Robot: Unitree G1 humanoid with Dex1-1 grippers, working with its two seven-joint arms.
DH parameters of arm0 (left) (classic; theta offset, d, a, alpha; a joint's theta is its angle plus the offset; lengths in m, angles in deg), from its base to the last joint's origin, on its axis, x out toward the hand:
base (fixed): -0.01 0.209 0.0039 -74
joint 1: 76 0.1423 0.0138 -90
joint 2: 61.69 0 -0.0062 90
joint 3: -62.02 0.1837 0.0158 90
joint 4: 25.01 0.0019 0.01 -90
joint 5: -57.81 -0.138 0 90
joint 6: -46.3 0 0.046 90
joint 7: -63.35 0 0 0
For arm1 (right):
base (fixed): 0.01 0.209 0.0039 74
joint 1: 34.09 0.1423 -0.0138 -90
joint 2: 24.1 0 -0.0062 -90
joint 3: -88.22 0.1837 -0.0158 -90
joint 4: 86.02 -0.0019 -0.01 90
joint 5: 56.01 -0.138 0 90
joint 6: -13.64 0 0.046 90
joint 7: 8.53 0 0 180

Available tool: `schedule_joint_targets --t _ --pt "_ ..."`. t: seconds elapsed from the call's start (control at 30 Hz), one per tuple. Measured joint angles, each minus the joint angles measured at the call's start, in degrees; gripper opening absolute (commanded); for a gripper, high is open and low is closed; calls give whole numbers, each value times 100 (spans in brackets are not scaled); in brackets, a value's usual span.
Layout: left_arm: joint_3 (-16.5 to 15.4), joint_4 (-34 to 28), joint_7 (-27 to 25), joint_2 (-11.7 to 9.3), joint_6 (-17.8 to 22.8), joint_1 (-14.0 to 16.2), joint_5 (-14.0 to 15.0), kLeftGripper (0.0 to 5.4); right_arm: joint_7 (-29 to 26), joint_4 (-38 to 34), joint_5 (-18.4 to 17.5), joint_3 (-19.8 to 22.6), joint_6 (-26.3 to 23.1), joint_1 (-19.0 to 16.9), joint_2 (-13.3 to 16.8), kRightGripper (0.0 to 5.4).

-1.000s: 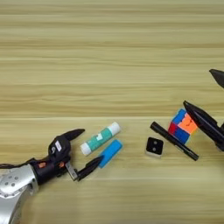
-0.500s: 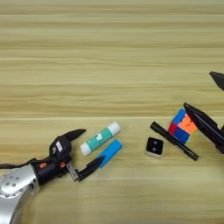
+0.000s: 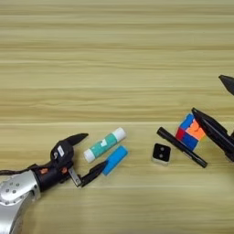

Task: Move the objects on the table

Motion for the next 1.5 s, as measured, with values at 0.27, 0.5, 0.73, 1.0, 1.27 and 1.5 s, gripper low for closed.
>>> schedule_joint_targets --t 0.27,0.5,0.73,1.0,1.27,1.5 --pt "-24 61 31 0 0 -73 -8 540 -9 5 0 0 0 15 0 536" --pt "-68 172 184 0 -1 -180 -134 540 -45 26 0 1 0 17 -1 536" --pt "-114 221 304 0 -1 -199 -189 540 -68 27 0 1 0 13 -11 536" --pt "-112 223 332 -3 0 -199 -368 540 -68 27 -1 2 0 3 -25 536" --pt "-110 222 304 -4 2 -199 -378 540 -66 26 -2 2 0 1 -26 536" --pt "-44 199 186 -9 20 -196 -376 486 -60 26 -4 2 -2 9 -26 540"
